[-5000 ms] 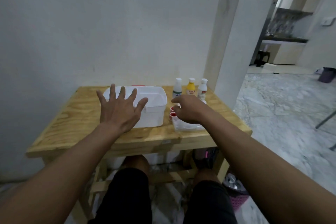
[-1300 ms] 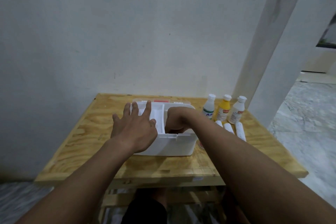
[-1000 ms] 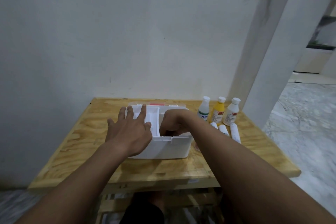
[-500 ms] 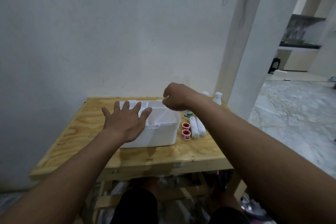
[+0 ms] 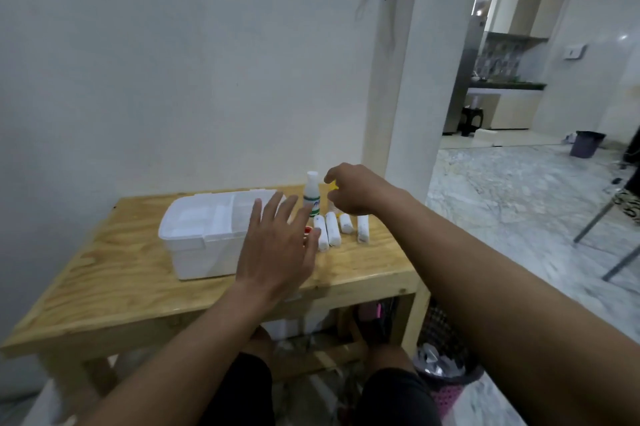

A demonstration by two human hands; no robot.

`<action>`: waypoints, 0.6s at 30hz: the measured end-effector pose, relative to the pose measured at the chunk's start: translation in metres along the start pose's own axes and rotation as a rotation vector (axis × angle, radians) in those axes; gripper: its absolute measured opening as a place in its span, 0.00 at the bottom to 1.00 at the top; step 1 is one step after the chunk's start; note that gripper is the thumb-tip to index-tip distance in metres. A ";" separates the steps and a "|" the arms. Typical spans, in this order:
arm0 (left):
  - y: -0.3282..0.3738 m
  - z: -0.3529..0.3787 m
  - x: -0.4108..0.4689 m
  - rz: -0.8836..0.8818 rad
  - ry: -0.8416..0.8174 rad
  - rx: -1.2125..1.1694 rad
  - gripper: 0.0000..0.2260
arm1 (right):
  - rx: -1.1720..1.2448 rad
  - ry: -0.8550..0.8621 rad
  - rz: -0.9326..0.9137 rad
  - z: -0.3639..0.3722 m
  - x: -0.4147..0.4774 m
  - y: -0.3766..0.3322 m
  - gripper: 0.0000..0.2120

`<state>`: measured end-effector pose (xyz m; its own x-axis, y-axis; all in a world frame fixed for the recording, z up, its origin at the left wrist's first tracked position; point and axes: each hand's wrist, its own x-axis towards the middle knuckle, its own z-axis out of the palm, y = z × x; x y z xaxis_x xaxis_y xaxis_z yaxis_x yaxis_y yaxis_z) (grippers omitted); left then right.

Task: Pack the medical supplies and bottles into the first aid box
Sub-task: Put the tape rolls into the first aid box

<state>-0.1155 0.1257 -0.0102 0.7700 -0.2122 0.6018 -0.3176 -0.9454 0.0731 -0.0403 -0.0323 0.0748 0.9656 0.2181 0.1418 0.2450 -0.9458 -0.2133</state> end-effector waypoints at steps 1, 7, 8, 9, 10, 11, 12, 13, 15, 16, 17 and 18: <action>0.007 0.005 -0.005 0.033 0.010 0.004 0.21 | 0.006 0.001 0.003 0.003 0.000 0.005 0.22; 0.030 0.036 -0.035 -0.002 -0.115 0.023 0.20 | 0.002 -0.030 -0.055 0.024 0.002 0.016 0.21; 0.031 0.041 -0.037 -0.015 -0.123 0.024 0.21 | -0.003 -0.044 -0.069 0.028 0.004 0.016 0.20; 0.033 0.046 -0.039 -0.026 -0.134 0.026 0.22 | -0.007 -0.054 -0.083 0.033 0.007 0.017 0.20; 0.034 0.050 -0.041 -0.036 -0.156 0.031 0.23 | -0.011 -0.063 -0.098 0.037 0.010 0.016 0.20; 0.035 0.053 -0.042 -0.046 -0.184 0.040 0.25 | -0.018 -0.072 -0.117 0.041 0.012 0.015 0.19; 0.036 0.056 -0.042 -0.056 -0.214 0.047 0.26 | -0.027 -0.086 -0.139 0.045 0.015 0.014 0.19; 0.037 0.059 -0.042 -0.067 -0.243 0.051 0.27 | -0.032 -0.100 -0.161 0.049 0.019 0.013 0.18; 0.037 0.064 -0.040 -0.092 -0.282 0.046 0.28 | -0.037 -0.120 -0.196 0.056 0.027 0.013 0.17; 0.037 0.065 -0.039 -0.106 -0.288 0.039 0.29 | -0.036 -0.125 -0.209 0.059 0.031 0.012 0.17; 0.038 0.067 -0.038 -0.119 -0.292 0.031 0.30 | -0.033 -0.131 -0.222 0.062 0.034 0.011 0.17; 0.037 0.068 -0.037 -0.130 -0.294 0.024 0.31 | -0.032 -0.141 -0.235 0.064 0.038 0.009 0.17</action>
<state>-0.1184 0.0814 -0.0839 0.9314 -0.1481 0.3324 -0.1953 -0.9742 0.1131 0.0038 -0.0174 0.0160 0.8858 0.4616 0.0478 0.4630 -0.8718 -0.1599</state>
